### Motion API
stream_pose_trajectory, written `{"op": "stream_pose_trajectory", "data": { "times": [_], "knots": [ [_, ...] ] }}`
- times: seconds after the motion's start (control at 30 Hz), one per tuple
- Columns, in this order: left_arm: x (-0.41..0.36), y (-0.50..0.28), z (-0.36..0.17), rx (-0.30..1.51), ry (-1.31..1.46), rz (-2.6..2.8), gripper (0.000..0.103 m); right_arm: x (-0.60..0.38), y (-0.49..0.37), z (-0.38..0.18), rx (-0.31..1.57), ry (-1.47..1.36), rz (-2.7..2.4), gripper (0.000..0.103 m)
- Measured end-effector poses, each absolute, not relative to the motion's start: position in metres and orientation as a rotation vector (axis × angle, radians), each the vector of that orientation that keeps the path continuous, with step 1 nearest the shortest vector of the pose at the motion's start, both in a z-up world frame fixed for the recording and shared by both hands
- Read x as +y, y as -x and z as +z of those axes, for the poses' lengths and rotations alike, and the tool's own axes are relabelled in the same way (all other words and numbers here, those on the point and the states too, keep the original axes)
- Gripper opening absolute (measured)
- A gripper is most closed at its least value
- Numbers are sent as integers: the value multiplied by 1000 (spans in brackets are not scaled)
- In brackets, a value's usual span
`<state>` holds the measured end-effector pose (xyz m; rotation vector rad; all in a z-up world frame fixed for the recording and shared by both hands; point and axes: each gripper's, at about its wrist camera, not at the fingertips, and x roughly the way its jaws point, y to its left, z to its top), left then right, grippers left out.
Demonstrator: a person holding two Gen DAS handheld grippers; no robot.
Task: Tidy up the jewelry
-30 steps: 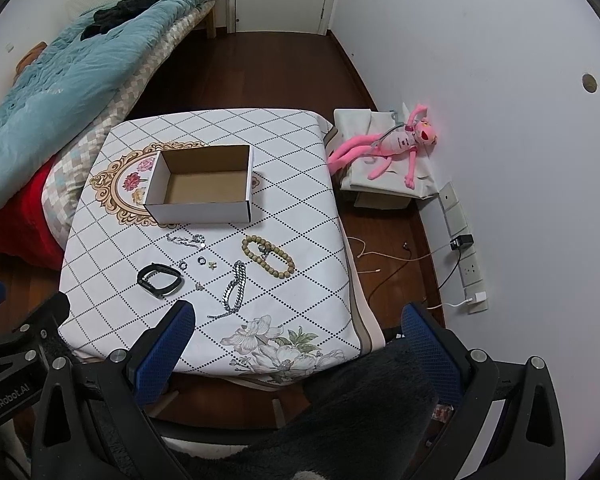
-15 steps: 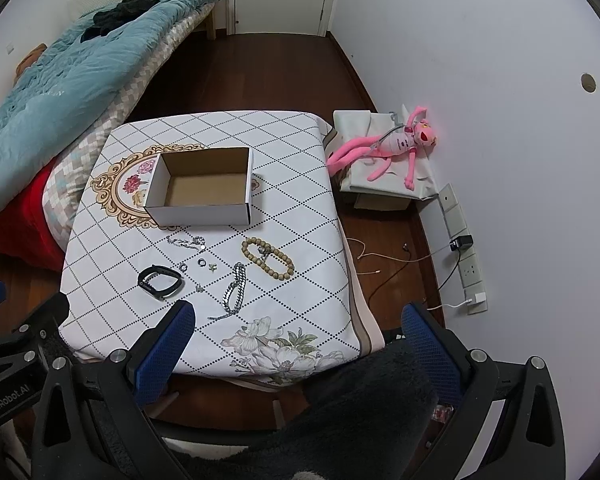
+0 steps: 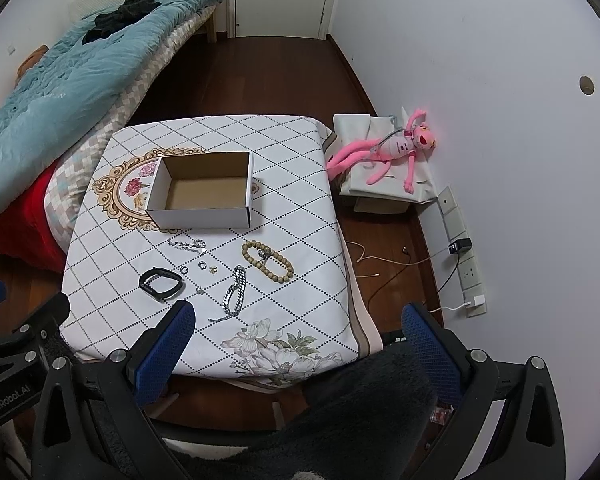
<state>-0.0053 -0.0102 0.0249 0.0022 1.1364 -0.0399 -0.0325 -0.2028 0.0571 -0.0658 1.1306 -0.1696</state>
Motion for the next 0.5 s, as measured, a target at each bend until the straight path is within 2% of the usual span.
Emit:
{"op": "stream_pose_trajectory", "data": {
  "times": [0.5],
  "knots": [
    [-14, 3, 27, 1129, -6, -46, 103, -208, 32, 59, 1112, 41, -175, 103]
  ]
}}
